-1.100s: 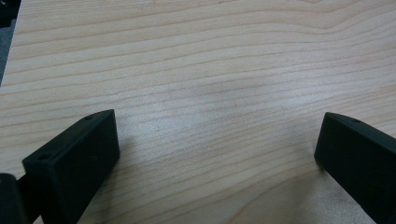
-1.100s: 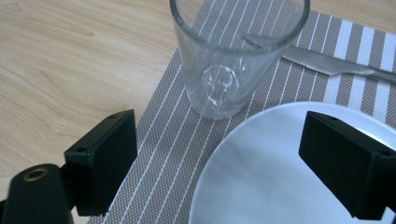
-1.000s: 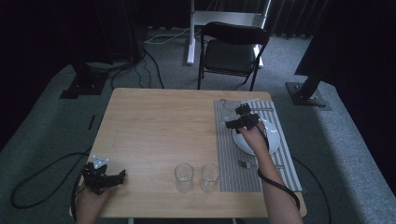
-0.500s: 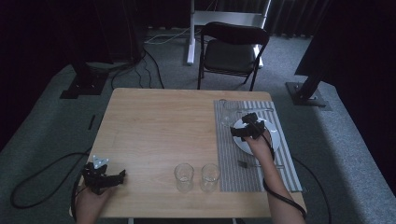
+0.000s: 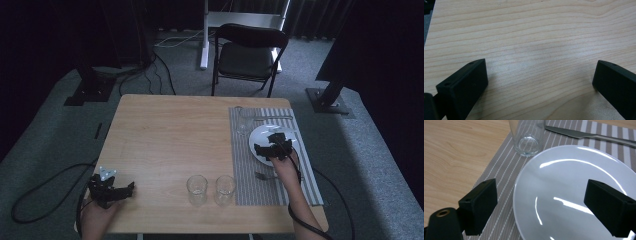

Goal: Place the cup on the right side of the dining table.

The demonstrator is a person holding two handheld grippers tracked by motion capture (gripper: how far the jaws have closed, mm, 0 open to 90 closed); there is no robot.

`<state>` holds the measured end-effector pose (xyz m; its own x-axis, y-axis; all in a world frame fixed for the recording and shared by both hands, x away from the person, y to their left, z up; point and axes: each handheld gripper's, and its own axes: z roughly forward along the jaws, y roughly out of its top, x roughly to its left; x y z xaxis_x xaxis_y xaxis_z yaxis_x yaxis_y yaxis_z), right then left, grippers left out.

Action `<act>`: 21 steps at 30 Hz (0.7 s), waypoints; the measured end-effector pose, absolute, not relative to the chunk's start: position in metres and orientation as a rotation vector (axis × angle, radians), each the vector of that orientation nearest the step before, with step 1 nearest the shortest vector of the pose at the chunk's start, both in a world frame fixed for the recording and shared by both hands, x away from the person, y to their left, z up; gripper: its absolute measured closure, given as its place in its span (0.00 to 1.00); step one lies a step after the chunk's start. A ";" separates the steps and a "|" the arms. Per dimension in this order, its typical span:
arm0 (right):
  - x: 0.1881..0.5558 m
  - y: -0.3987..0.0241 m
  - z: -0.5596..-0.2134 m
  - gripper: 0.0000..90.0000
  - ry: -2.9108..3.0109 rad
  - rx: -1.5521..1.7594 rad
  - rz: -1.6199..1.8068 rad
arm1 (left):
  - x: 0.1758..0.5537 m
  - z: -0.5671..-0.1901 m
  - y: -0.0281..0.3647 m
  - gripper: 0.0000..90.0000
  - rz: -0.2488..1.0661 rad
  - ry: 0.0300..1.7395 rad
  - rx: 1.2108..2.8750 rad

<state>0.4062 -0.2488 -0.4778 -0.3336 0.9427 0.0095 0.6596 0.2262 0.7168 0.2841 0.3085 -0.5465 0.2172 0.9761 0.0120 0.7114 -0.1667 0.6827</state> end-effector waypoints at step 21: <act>0.338 -0.274 -0.491 0.13 2.024 1.465 0.997 | 0.284 -0.547 0.308 0.00 0.627 1.556 1.945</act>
